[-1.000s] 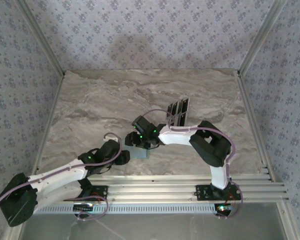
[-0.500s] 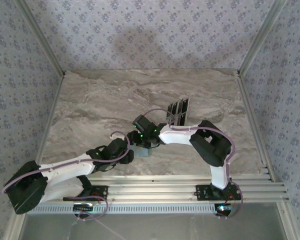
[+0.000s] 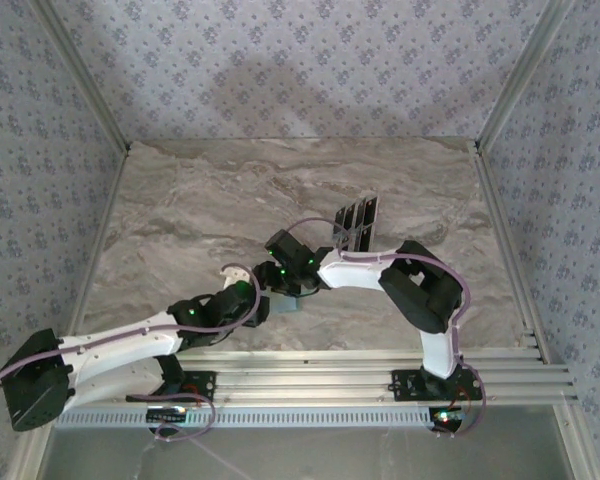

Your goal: Put the credit cards into the card holder

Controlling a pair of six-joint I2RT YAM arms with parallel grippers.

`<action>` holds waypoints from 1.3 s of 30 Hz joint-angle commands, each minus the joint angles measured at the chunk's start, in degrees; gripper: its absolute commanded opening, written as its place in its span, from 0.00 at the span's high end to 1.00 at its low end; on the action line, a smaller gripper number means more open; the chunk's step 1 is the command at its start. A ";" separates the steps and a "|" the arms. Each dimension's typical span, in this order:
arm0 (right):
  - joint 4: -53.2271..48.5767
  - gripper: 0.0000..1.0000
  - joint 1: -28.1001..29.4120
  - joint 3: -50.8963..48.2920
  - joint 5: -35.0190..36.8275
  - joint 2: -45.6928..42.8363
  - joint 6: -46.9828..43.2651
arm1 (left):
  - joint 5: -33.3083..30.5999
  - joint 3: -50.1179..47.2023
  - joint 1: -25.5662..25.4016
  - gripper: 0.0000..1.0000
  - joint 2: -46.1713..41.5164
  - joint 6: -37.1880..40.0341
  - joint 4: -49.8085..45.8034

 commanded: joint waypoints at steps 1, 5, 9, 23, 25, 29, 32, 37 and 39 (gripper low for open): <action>-0.13 0.39 0.05 -0.59 -1.29 1.34 0.70 | -5.28 2.36 -1.37 0.32 -1.69 -2.19 -5.71; 0.31 0.38 0.14 -0.63 -1.53 1.90 0.84 | -6.28 0.78 -2.39 0.30 -3.10 -1.95 -3.03; 0.48 0.38 0.07 -0.79 -1.59 1.99 1.04 | -5.15 1.63 -2.39 0.29 0.09 0.35 -0.72; 1.09 0.38 -0.12 -2.04 -1.44 0.74 1.49 | -3.70 4.82 -2.39 0.28 11.15 4.32 5.33; 1.09 0.38 -0.16 -2.04 -1.55 0.72 1.46 | -4.00 4.40 -2.43 0.28 12.01 3.71 5.54; 1.09 0.38 -0.43 -2.04 -1.56 0.31 1.42 | -4.75 3.14 -2.39 0.29 13.07 2.86 5.70; 1.09 0.38 -0.59 -2.11 -1.50 -0.11 1.36 | -5.28 2.30 -2.30 0.30 13.94 2.19 5.44; 0.66 0.38 -0.72 -1.95 -1.63 -0.72 1.21 | -5.50 0.90 -2.05 0.33 15.64 1.01 5.64; 0.59 0.38 -0.79 -1.86 -1.64 -0.94 1.08 | -5.41 0.61 -1.95 0.34 16.32 0.72 5.67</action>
